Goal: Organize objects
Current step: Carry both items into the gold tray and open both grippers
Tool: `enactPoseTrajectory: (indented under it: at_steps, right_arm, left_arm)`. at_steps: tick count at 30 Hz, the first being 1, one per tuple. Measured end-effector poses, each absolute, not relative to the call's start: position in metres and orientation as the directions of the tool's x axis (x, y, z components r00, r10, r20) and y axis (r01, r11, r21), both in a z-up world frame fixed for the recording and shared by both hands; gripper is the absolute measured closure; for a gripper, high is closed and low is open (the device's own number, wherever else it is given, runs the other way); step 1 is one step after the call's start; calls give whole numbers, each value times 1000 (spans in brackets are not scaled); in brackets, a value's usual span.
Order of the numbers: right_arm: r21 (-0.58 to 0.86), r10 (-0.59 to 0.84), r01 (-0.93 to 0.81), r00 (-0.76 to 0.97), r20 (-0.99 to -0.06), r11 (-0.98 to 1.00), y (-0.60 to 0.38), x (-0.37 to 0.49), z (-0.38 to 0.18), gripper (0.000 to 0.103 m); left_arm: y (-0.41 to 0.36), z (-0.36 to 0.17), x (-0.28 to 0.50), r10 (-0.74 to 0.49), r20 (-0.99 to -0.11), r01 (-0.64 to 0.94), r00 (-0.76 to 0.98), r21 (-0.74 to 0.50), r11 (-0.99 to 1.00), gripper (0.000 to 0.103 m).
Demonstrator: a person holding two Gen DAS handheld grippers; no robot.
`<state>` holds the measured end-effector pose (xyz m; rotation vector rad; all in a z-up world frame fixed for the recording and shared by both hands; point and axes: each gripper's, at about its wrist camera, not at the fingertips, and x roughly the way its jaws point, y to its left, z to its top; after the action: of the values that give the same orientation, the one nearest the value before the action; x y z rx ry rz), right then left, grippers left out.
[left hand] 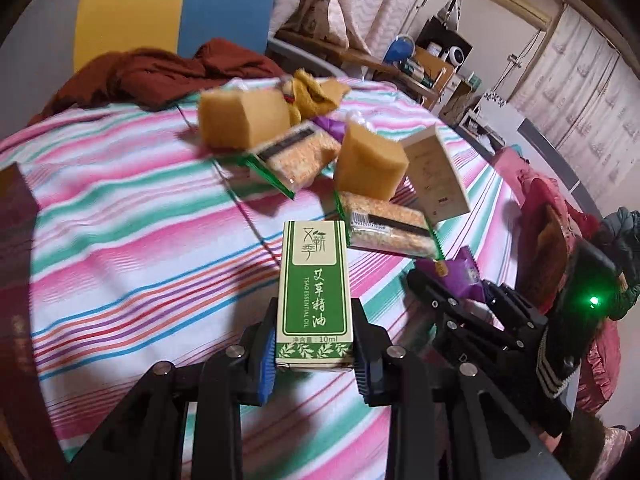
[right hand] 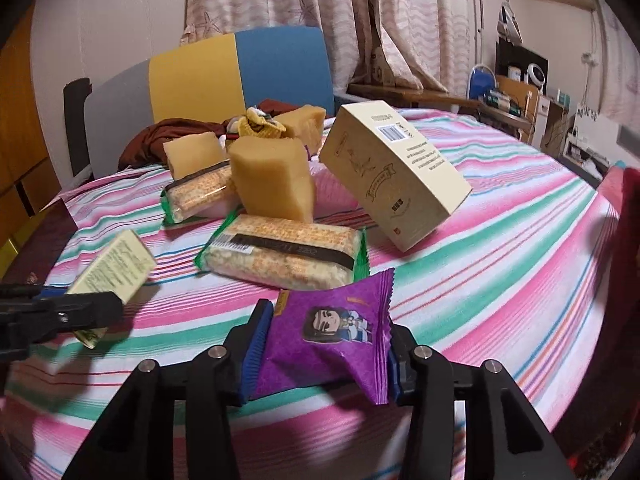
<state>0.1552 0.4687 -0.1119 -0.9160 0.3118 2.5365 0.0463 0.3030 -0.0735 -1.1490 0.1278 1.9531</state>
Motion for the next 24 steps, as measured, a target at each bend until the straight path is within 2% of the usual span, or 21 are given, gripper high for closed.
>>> enactPoseTrajectory:
  at_steps: [6,12,18,24]
  right_arm:
    - [124,229,-413,-703,-673,-902,452,163,-103,55]
    - [110,167,-320,-722,-671,-941,419,158,-87,55]
    - [89,68,-163,-760,-647,-983,369,134,-59,55]
    - [84,-105,68,-780,-617,-994,301,88,-21,54]
  left_arm:
    - [272,-53,52,656,-714,-702,-247,-335,-629,73]
    - [228,-35,53,655,-681,-668,-327,-323,-670,72]
    - [172,-24,35,607,-673,-584,-423,-309,-750,72]
    - [105,-18,-2,514,-692,-468,-507,-281,-838,72]
